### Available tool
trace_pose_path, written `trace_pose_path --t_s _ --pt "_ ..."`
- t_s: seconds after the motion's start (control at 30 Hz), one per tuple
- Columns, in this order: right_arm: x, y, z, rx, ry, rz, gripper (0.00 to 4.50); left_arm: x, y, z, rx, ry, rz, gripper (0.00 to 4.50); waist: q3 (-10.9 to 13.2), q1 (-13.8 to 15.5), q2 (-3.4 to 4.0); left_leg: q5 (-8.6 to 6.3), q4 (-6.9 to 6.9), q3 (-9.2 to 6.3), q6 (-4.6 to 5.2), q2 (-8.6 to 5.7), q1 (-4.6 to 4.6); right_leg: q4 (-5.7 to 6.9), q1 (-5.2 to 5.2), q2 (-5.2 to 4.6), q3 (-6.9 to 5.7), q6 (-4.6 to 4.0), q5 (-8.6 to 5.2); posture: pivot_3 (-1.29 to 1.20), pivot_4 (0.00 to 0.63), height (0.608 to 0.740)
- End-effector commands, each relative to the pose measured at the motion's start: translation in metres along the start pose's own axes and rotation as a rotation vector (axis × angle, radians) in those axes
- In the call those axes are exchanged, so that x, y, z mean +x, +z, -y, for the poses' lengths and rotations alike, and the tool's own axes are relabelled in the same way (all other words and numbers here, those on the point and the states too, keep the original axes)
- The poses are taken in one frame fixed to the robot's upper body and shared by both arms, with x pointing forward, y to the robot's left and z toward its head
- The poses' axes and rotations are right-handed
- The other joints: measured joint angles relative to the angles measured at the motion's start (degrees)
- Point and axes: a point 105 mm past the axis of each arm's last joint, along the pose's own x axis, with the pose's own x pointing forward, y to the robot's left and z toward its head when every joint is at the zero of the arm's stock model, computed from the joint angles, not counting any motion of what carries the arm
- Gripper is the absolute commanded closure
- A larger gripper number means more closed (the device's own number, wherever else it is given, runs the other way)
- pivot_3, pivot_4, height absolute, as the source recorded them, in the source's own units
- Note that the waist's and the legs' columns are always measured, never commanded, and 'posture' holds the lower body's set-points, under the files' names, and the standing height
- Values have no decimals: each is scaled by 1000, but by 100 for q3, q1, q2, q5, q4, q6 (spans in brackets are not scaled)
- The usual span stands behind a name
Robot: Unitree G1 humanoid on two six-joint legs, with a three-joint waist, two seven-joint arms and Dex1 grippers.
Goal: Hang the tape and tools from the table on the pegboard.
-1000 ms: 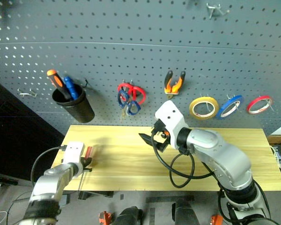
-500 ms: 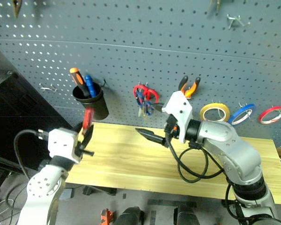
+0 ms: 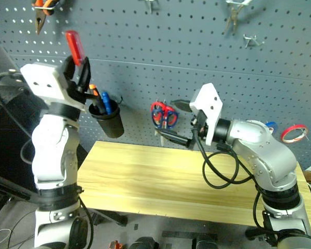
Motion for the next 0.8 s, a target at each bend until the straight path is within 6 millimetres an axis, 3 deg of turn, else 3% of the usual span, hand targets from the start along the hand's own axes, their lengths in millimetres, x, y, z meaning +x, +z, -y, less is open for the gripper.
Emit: trace_pose_path --t_s 0.03,0.17,0.23,0.37,0.47,0.57,0.67,0.8 --pt "-2 17 0 -46 -23 60 0 13 -10 2 -23 -5 23 3556 -5 0 -3 2 3 -1 -2 -7 2 7 0 0 0 -1 0 98 50 740" --pt "-8 17 1 -35 -43 64 0 14 -42 6 -40 3 -33 3556 -7 -31 -4 2 13 0 -2 -14 3 29 -6 -4 5 -1 0 82 50 740" --pt "-10 16 0 -35 -54 58 0 15 -48 13 -58 -12 -30 3556 -7 -53 -4 2 16 0 -2 -14 3 32 -6 -4 6 -1 0 51 49 740" --pt "-16 17 -2 -34 -76 51 0 7 -50 15 -89 -2 -28 2326 -9 -147 -6 1 41 -5 -1 1 -8 39 -7 -10 5 0 0 32 41 740" --pt "-24 18 -4 -32 -87 55 0 0 -41 7 -124 46 -29 1472 -30 -208 -9 -1 57 -1 0 0 -6 56 -6 -11 14 0 0 26 34 740" --pt "-33 15 -8 1 -109 60 0 -8 -34 12 -175 8 -59 599 -63 -260 -9 -1 67 2 1 7 -3 72 -6 -10 20 0 0 41 29 740" --pt "-44 7 -8 54 -182 54 0 -20 -36 30 -212 -112 -148 599 -164 -268 -3 -2 72 0 2 13 2 78 1 -8 21 0 0 52 24 740" --pt "-75 -24 17 127 -449 9 0 -38 -59 47 -110 -159 -334 599 -253 -233 5 -9 80 -2 18 4 34 73 43 4 23 8 4 69 15 740"
